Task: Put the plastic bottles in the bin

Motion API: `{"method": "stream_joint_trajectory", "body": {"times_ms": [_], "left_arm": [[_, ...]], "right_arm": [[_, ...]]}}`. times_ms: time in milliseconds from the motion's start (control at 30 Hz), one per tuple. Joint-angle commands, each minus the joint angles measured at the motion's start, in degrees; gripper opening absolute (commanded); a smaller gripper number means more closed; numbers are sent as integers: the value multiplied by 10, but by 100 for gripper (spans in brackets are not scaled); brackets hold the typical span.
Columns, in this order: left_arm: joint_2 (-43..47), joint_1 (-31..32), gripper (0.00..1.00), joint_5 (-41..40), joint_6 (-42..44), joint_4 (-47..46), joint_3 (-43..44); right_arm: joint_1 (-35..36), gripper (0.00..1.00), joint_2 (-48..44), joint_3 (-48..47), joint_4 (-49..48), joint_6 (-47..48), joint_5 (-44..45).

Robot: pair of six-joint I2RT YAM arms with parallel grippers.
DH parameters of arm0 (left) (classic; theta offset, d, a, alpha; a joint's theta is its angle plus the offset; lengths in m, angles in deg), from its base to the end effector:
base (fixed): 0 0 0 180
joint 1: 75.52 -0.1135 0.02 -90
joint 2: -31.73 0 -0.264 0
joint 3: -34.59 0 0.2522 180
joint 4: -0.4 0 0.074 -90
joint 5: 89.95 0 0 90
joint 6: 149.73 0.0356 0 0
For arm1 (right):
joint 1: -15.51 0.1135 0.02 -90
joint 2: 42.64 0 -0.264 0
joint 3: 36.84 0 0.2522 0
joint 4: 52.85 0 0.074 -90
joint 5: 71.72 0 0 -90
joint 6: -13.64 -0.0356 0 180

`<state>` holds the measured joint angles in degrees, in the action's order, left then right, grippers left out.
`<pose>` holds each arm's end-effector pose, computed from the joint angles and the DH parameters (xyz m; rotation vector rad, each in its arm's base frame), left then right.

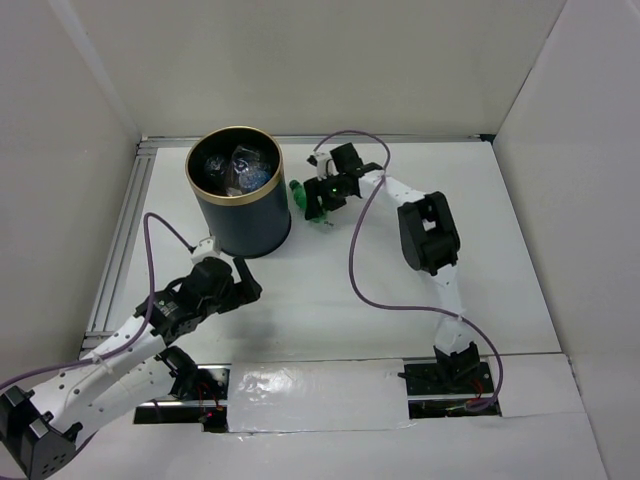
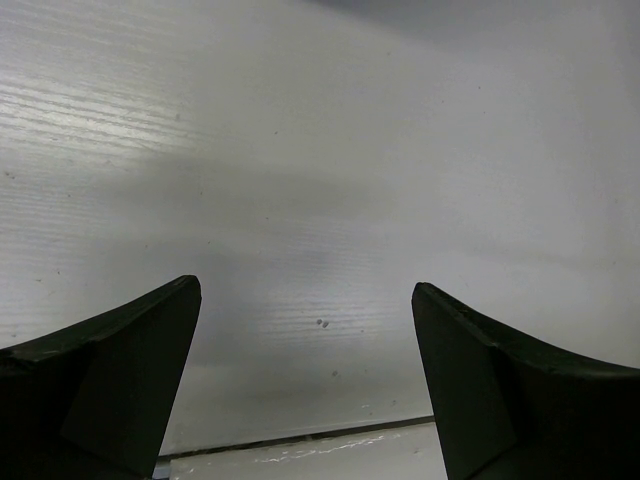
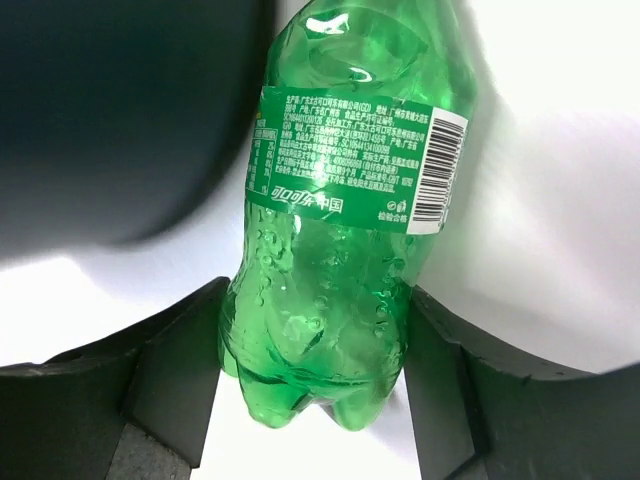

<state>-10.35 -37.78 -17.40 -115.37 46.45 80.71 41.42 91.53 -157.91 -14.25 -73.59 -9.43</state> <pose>0.1298 -0.0869 0.2359 -0.5152 2.2570 -0.5049 0.4560 0.2399 0.1629 -0.8187 2.3463 0.7707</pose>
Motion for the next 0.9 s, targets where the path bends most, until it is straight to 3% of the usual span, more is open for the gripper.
{"method": "stream_joint_trajectory", "body": {"times_ms": [0,200,400,600,867], "left_arm": [[4,8,100,0,8,-24,10],[25,15,100,12,-3,-65,-41],[25,20,100,18,-3,-79,-59],[31,20,100,18,3,-85,-59],[75,20,100,18,-13,-79,-83]], "right_arm": [[-45,10,-115,8,19,39,-20],[-57,9,-212,-75,27,105,-8],[15,11,-226,-173,25,144,-1],[100,14,-149,-302,50,189,7],[149,25,-104,-322,35,189,27]]}}
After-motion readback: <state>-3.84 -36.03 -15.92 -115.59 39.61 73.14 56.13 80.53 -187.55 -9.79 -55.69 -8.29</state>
